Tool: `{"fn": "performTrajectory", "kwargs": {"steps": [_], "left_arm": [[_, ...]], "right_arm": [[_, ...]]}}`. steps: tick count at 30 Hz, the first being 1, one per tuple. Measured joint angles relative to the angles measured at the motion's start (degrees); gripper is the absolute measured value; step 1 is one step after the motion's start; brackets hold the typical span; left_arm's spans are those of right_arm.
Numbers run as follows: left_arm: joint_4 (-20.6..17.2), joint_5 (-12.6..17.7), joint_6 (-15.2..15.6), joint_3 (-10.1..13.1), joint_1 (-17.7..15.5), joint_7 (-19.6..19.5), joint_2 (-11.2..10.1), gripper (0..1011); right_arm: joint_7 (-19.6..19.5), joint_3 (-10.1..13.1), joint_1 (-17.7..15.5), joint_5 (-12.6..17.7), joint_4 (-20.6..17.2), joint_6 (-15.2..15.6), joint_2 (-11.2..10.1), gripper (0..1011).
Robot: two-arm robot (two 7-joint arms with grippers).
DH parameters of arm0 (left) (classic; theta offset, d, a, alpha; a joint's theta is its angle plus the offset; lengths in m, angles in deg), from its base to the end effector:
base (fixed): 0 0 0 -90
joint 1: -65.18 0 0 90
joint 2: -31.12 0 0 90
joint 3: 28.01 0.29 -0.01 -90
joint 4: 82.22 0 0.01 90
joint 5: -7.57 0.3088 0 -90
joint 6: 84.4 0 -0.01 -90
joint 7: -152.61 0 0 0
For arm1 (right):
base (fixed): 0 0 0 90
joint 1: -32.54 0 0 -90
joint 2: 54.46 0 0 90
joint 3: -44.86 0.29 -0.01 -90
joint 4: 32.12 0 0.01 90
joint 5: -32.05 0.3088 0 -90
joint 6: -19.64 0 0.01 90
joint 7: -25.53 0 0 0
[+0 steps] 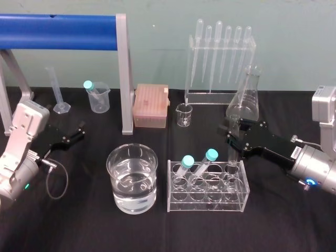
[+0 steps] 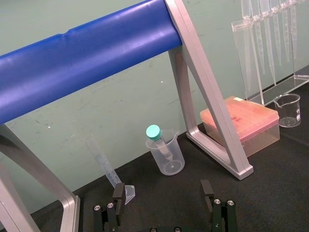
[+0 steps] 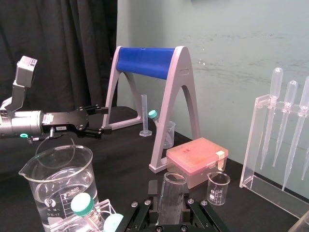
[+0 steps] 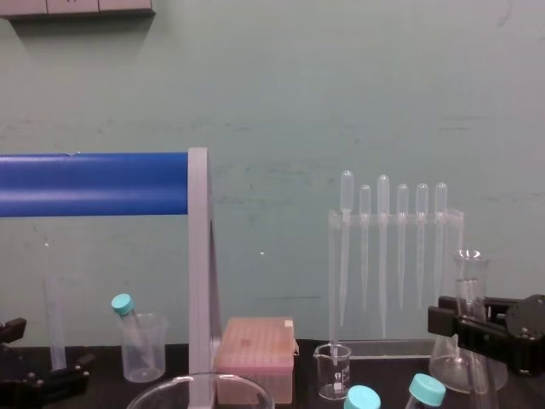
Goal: Hold the test tube with one hand and immerse one end into the beaker, then return it to the test tube rack.
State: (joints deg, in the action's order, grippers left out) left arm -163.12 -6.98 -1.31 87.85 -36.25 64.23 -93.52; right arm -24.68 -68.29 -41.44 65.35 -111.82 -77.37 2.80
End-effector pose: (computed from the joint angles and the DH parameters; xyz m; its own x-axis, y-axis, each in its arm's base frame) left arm 0.3581 0.0827 -0.3023 0.2923 0.8803 0.3736 -0.9553 0.2873 0.0702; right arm 0.3862 -0.0865 -0.2714 0.8016 -0.5955 0.0540 0.5968 0.8023 -0.0111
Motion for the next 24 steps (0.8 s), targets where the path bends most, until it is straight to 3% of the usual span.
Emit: {"fn": "performTrajectory", "kwargs": {"steps": [13, 24], "left_arm": [[0.0, 0.0, 0.0, 0.0, 0.0, 0.0, 0.0, 1000], [0.0, 0.0, 0.0, 0.0, 0.0, 0.0, 0.0, 1000]], "right_arm": [[0.2, 0.0, 0.1, 0.2, 0.1, 0.1, 0.0, 244], [3.1, 0.8, 0.2, 4.7, -0.6, 0.7, -0.2, 242]]}}
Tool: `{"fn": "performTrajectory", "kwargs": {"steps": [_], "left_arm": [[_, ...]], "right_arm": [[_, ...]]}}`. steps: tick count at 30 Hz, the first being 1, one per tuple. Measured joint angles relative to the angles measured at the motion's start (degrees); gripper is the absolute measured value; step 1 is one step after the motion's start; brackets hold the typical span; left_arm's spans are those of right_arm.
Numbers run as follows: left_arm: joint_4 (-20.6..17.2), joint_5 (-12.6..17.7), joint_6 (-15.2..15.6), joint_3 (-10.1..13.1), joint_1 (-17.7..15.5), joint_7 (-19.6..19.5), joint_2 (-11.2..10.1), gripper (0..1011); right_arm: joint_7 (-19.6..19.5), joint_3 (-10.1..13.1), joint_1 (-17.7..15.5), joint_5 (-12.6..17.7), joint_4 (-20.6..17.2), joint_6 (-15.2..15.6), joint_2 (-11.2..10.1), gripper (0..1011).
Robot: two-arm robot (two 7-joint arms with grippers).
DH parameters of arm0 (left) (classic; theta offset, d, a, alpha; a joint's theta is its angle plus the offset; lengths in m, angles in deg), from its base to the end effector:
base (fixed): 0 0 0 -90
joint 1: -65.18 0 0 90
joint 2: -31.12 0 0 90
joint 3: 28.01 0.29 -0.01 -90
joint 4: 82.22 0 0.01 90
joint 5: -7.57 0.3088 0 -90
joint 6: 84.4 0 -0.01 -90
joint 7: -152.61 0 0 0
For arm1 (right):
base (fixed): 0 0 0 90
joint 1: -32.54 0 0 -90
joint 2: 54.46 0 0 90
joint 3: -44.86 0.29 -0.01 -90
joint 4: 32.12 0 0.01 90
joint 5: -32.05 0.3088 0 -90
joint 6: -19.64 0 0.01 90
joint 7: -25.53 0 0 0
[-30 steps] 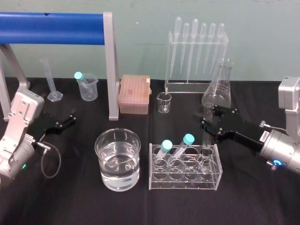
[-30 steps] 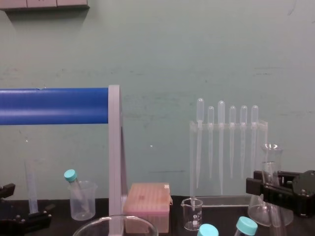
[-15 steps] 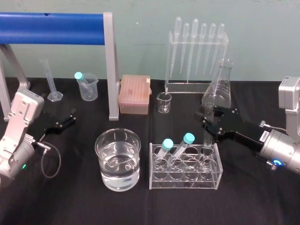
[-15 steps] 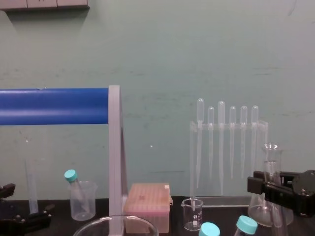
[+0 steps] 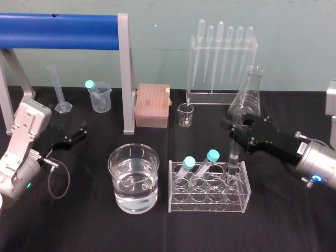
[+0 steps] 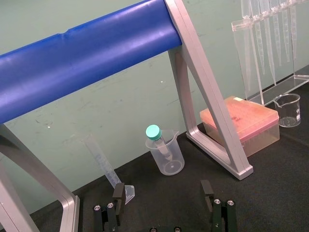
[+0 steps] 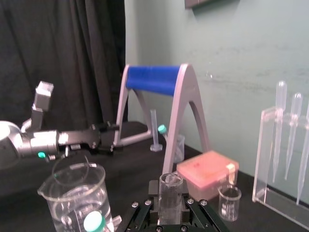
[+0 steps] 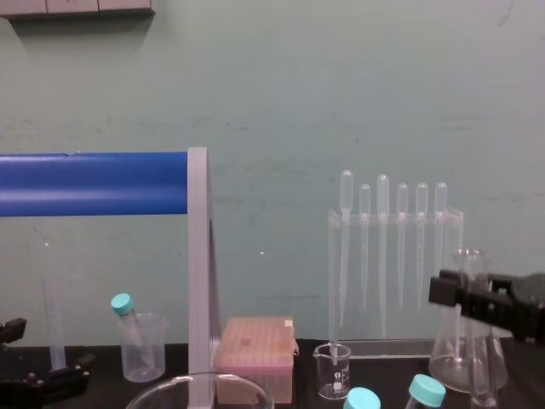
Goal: Hold the test tube with one hand and immerse one end into the beaker, then return it to the test tube rack.
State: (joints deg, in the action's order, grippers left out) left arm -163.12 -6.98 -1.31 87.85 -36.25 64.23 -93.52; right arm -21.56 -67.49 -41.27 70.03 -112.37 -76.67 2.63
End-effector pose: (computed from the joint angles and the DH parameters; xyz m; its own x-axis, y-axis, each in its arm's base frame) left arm 0.3581 0.0827 -0.3023 0.2923 0.8803 0.3736 -0.9553 0.2873 0.0702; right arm 0.3879 -0.0893 -0.2650 0.8256 -0.5643 -0.0010 0.5638 0.8247 0.0447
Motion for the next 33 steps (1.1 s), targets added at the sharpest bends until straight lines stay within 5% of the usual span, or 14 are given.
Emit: {"fn": "performTrajectory", "kwargs": {"steps": [14, 33], "left_arm": [[0.0, 0.0, 0.0, 0.0, 0.0, 0.0, 0.0, 1000], [0.0, 0.0, 0.0, 0.0, 0.0, 0.0, 0.0, 1000]], "right_arm": [[1.0, 1.9, 0.9, 4.8, -2.2, -1.3, -0.4, 242], [0.0, 1.2, 6.8, 2.0, 5.3, -5.6, 3.9, 242]]}}
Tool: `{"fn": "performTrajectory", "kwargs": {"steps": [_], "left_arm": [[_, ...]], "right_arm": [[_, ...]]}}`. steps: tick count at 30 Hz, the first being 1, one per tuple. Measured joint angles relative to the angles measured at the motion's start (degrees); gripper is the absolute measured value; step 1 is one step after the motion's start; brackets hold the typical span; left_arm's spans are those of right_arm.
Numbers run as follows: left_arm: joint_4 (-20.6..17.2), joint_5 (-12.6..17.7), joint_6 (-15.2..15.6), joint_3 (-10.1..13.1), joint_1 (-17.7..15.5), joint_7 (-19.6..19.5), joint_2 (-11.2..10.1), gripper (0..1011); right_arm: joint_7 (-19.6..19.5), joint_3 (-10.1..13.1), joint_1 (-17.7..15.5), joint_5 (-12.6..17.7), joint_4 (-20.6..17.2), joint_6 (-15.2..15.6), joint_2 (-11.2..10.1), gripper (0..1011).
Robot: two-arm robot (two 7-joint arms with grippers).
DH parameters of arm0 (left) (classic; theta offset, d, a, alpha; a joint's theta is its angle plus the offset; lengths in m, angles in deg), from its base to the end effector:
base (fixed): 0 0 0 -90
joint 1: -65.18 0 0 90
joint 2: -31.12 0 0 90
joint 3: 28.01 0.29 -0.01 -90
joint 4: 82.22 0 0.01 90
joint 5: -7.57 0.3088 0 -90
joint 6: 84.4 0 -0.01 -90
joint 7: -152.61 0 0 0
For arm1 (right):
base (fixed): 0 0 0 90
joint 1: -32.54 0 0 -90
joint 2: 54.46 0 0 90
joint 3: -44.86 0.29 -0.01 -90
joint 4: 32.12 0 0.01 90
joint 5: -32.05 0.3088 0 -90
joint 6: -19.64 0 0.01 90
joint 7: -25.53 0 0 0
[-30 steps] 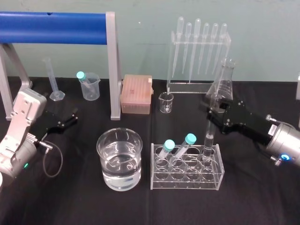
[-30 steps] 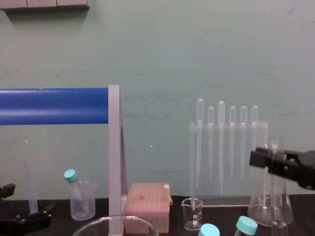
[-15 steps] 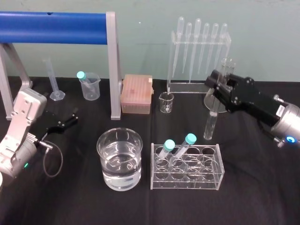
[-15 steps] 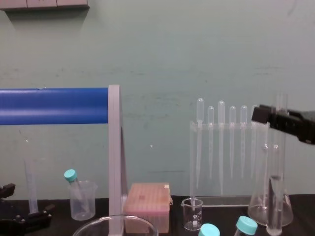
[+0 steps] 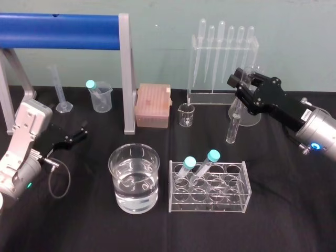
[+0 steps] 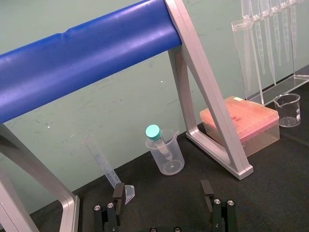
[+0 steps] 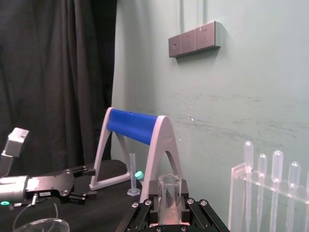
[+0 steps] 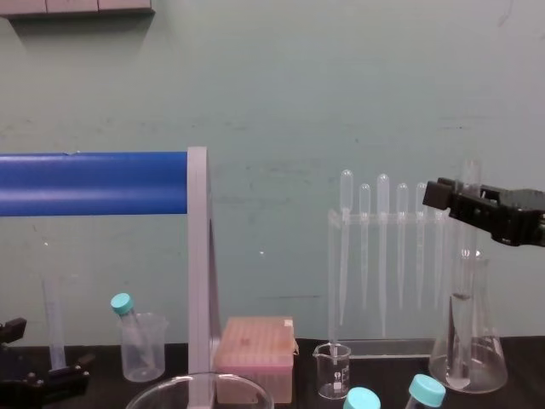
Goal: Hold the test tube with one hand and immerse one end into the beaker, then return it to the test tube rack.
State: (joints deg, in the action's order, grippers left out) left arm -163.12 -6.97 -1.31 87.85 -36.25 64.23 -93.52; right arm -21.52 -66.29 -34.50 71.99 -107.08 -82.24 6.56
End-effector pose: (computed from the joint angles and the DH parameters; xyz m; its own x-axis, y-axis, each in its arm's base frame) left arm 0.3581 0.0827 -0.3023 0.2923 0.8803 0.3738 -0.9552 0.2874 0.0702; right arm 0.4226 -0.0860 -0.2420 0.7898 -0.6111 0.0529 0.5890 0.7796 0.2128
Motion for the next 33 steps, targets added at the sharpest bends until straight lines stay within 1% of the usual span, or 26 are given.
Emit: {"fn": "performTrajectory", "kwargs": {"steps": [33], "left_arm": [[0.0, 0.0, 0.0, 0.0, 0.0, 0.0, 0.0, 1000]], "right_arm": [[0.1, 0.0, -0.2, 0.2, -0.4, 0.1, -0.2, 242]]}}
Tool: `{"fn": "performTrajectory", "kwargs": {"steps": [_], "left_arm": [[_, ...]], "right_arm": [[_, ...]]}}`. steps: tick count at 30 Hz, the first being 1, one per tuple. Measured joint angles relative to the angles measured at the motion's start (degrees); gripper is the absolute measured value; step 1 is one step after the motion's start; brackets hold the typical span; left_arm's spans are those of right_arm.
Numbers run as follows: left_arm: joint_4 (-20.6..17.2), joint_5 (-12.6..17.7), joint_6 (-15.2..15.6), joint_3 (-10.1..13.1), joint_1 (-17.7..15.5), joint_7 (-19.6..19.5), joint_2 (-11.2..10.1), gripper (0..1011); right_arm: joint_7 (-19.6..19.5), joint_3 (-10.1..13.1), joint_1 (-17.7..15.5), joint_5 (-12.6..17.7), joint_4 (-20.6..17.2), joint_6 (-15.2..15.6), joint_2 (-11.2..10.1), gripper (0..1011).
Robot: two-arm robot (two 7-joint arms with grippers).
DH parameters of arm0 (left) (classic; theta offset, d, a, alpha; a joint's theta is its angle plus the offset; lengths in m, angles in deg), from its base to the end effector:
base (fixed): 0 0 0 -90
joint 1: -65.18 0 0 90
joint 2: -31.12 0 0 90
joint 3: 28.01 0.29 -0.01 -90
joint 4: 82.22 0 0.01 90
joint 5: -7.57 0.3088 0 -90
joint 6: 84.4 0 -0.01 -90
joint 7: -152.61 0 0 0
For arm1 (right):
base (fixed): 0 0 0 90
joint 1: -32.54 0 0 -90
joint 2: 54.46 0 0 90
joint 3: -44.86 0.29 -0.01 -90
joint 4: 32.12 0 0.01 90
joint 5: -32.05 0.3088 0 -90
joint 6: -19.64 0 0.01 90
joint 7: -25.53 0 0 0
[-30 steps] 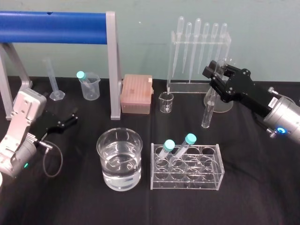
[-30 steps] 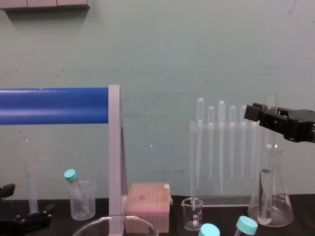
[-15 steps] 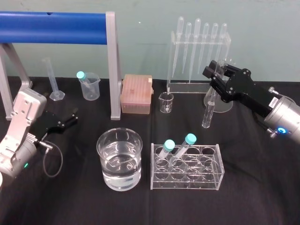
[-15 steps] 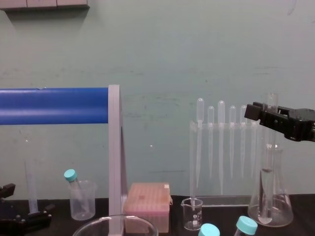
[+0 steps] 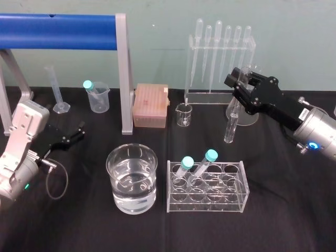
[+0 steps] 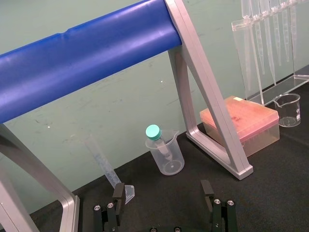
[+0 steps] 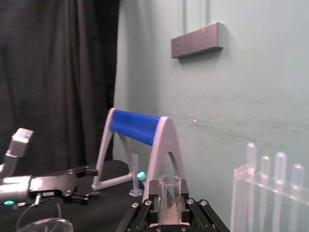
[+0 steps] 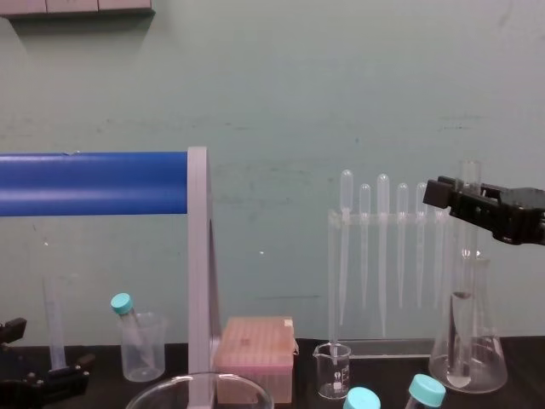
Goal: Hold the test tube with one hand and immerse one end into the beaker, then return it to the test tube rack.
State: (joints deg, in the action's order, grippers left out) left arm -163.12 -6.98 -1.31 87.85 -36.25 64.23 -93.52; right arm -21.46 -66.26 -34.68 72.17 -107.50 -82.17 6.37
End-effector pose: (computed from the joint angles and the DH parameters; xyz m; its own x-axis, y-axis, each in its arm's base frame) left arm 0.3581 0.0827 -0.3023 0.2923 0.8803 0.3736 -0.9553 0.2873 0.0702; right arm 0.4216 -0.0861 -0.2410 0.7918 -0.6084 0.0535 0.5860 0.7814 0.2144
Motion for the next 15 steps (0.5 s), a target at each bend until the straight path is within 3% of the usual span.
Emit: {"fn": "performTrajectory", "kwargs": {"steps": [9, 15], "left_arm": [[0.0, 0.0, 0.0, 0.0, 0.0, 0.0, 0.0, 1000], [0.0, 0.0, 0.0, 0.0, 0.0, 0.0, 0.0, 1000]], "right_arm": [[6.6, -1.8, 3.5, 1.4, 0.8, -0.4, 0.9, 242], [10.9, -4.4, 7.1, 2.5, 2.2, -0.6, 2.6, 242]]}}
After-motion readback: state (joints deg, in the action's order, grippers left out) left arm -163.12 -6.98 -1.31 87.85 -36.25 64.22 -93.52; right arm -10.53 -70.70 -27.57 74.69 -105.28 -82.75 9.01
